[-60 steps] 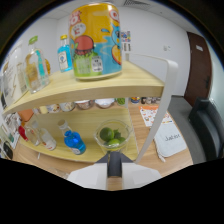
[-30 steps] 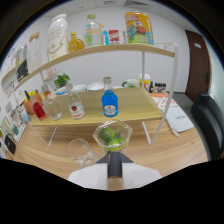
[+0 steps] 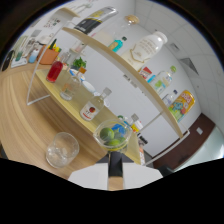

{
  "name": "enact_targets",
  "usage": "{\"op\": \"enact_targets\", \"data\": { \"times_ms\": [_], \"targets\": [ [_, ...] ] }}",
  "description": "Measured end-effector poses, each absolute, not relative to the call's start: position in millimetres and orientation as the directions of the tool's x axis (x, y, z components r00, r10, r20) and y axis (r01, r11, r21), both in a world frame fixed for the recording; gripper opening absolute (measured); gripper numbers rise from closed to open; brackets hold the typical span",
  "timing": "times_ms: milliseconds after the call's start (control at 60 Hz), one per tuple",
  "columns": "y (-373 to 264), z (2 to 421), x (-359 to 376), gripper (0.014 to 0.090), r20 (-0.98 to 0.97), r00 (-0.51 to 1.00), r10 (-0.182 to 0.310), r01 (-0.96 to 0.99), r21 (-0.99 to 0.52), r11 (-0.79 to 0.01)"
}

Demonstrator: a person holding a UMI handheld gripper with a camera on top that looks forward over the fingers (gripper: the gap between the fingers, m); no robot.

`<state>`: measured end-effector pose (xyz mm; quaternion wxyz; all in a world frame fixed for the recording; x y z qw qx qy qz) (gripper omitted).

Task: Make me a cup of Mojito.

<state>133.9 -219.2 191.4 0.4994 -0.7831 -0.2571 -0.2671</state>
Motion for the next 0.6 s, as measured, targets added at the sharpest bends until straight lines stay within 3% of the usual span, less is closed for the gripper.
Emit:
{"op": "enact_targets", "data": {
  "times_ms": [267, 433, 600],
  "targets": [
    [-206, 212, 120, 0.0157, 0.952, 0.230, 0.203, 0.971, -0.211, -0.111],
    [-200, 205, 107, 0.0158, 0.982, -0.043, 0.186, 0.999, 0.037, 0.035],
    [-200, 203, 106, 0.0157, 0.977, -0.120, 0.176, 0.992, 0.111, 0.058]
  ]
}}
